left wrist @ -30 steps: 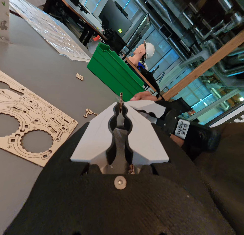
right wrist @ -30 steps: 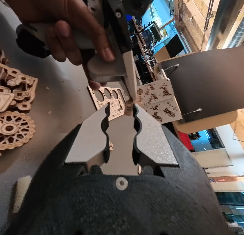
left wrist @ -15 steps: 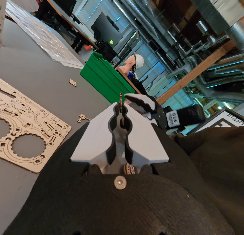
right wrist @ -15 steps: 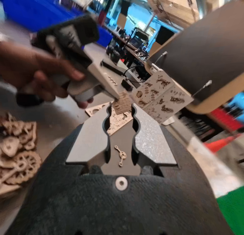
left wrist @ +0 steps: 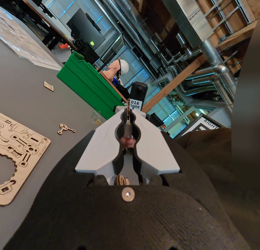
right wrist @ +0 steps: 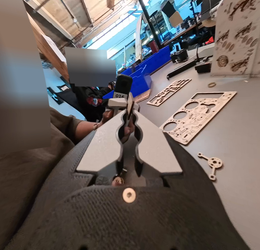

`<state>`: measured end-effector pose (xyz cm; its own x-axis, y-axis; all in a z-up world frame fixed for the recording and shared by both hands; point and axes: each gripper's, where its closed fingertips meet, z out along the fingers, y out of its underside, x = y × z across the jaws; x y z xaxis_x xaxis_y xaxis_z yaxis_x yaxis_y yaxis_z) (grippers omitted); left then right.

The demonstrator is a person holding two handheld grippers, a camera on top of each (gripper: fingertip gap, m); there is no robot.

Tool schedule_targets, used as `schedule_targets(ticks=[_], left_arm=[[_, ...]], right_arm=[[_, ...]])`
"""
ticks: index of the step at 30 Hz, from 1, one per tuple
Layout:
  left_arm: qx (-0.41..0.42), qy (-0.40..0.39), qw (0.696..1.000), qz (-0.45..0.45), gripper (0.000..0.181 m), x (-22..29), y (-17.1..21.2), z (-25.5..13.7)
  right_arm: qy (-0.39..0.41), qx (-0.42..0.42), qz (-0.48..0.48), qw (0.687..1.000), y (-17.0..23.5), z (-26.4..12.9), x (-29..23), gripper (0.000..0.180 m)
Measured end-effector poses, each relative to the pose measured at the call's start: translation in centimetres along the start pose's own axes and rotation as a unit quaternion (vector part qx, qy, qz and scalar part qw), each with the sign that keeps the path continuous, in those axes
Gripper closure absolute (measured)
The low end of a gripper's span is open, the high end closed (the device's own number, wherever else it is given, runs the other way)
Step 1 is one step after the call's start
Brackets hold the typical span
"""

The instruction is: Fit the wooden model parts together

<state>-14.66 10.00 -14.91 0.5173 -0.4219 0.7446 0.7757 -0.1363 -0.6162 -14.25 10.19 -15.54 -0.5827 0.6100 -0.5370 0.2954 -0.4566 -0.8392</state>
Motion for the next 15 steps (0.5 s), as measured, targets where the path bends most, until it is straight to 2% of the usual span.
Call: schedule_targets(ticks=[4, 11, 15], left_arm=[[-0.002, -0.002, 1.000, 0.007, 0.181, 0.04, 0.02, -0.02], [-0.012, -0.029, 0.997, 0.076, 0.180, 0.21, 0.11, 0.10], [-0.009, -0.035, 0.996, 0.076, 0.180, 0.12, 0.22, 0.18]], right_arm=[[-0.008, -0.005, 0.009, 1.000, 0.10, 0.03, -0.11, 0.176], [-0.005, -0.008, 0.008, 1.000, 0.23, 0.11, 0.09, 0.176], [0.002, -0.008, 0.002, 1.000, 0.25, 0.14, 0.21, 0.175]])
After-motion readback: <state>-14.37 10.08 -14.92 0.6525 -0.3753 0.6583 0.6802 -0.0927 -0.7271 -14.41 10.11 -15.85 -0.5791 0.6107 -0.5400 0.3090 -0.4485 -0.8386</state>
